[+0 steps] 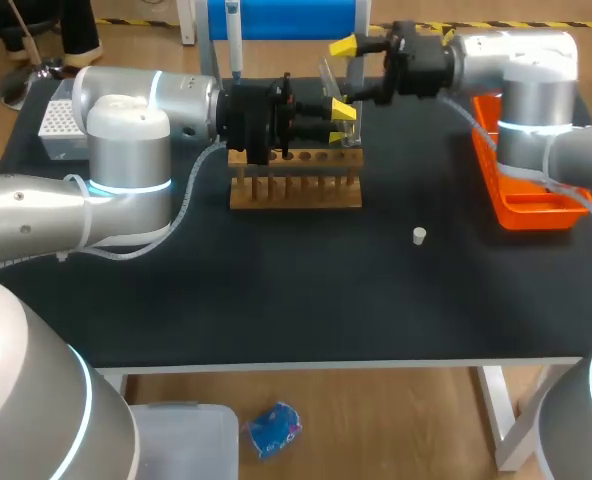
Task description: Invert the test tube, pick up the pipette, mount the tip to pipette, aspirate from beaker and dispense into the tube, eject the tip, return the pipette, and cap with the stopper.
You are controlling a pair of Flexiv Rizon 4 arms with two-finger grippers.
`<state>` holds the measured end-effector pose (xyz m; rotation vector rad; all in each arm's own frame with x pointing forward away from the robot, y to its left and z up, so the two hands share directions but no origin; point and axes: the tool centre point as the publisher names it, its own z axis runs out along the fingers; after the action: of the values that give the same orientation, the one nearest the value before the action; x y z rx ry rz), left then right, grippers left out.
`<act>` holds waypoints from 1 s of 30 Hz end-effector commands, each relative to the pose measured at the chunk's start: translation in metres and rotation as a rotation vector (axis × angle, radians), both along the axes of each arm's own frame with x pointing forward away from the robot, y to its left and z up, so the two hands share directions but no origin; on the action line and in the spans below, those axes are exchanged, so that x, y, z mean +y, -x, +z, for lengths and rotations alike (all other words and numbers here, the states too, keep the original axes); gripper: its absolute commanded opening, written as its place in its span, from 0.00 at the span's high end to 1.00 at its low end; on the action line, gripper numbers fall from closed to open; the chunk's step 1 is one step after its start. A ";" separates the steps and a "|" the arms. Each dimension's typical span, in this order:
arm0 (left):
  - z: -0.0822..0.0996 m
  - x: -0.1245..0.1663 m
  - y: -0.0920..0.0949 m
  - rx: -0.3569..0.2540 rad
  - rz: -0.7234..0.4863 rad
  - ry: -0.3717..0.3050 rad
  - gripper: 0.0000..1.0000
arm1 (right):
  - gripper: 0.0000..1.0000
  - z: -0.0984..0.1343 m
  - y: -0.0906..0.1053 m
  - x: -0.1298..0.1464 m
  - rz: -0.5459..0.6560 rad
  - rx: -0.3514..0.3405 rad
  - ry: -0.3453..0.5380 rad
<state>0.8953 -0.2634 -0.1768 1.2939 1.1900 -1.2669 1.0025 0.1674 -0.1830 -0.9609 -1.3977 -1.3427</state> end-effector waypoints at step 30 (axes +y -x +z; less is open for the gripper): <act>0.000 0.000 0.000 -0.002 -0.001 0.000 1.00 | 0.00 -0.050 0.016 -0.043 -0.008 -0.820 0.263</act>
<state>0.8954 -0.2635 -0.1769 1.2940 1.1901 -1.2670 0.9878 0.1338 -0.2338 -0.6129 -2.1873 -1.6716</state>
